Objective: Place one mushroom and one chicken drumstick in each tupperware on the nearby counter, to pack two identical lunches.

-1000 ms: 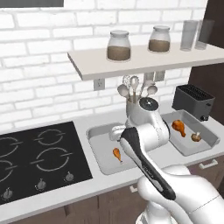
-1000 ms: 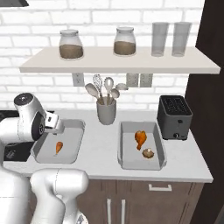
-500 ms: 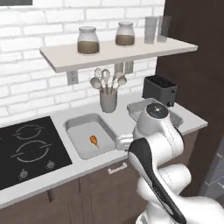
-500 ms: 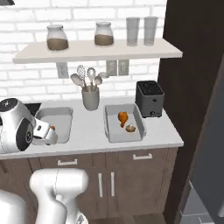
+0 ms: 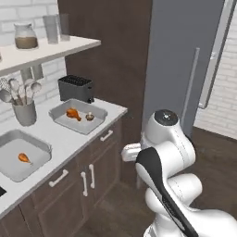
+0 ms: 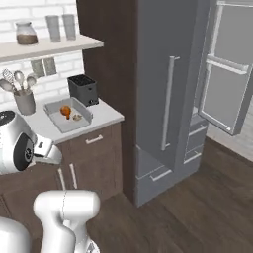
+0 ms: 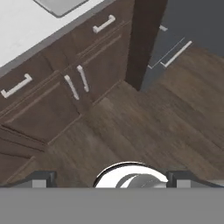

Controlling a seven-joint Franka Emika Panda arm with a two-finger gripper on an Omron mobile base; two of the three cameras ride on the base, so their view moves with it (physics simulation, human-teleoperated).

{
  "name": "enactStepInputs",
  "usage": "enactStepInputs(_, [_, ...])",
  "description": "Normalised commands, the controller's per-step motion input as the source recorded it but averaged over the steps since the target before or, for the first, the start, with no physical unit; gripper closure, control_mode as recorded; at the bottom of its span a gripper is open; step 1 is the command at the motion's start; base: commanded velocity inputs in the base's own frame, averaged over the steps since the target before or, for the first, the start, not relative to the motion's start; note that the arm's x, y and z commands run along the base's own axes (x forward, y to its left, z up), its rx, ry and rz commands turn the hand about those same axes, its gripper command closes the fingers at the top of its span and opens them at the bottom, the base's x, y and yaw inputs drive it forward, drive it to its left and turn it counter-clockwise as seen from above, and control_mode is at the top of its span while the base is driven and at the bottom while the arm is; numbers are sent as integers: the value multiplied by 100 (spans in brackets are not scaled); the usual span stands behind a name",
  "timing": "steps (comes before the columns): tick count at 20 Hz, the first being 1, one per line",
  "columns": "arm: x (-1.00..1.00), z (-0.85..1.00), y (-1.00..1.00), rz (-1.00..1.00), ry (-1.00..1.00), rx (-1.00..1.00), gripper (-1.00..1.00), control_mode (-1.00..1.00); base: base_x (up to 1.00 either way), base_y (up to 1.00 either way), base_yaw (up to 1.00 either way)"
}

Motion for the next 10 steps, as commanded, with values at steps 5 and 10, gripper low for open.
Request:
enactStepInputs(5, [0,0,0,0,0,0,-100,100,2,-89,-71])
enactStepInputs(10, [0,0,0,0,0,0,-100,100,95,-100,-32])
